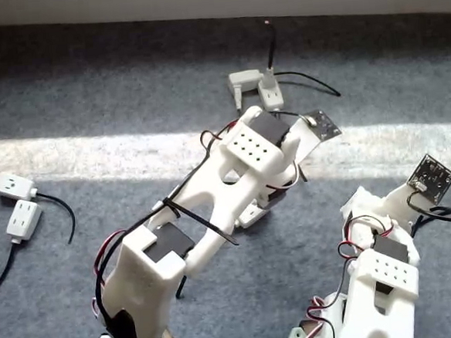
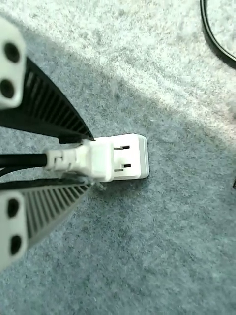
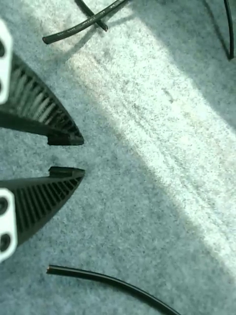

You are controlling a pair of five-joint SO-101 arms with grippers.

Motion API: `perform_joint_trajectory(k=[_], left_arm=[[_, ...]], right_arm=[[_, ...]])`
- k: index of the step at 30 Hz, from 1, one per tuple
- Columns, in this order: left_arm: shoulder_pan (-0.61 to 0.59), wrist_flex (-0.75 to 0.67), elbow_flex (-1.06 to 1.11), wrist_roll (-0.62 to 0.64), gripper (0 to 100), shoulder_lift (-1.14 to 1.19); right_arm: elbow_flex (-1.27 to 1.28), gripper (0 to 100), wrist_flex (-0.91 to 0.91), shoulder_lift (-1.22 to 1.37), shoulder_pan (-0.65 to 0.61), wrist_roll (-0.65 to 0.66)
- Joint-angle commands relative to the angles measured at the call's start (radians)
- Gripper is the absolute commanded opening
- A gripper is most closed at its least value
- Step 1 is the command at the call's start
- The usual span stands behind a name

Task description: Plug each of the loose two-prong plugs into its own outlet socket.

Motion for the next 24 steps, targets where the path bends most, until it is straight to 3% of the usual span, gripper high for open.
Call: perform_joint_trajectory(k=[1,16,24], left_arm=[[-0.027,-0.011,-0.033,0.006,1,0.033],[-0.013,-0.021,-0.056,0.098,1,0.087],[-0.079,-0.021,-0.051,0.112,1,0.165]], right_arm=[[-0.005,9.0,-0.018,-0.021,0.002,-0.009],[-0.005,9.0,-0.018,-0.021,0.002,-0.009],[-0.005,9.0,-0.018,-0.021,0.002,-0.009]])
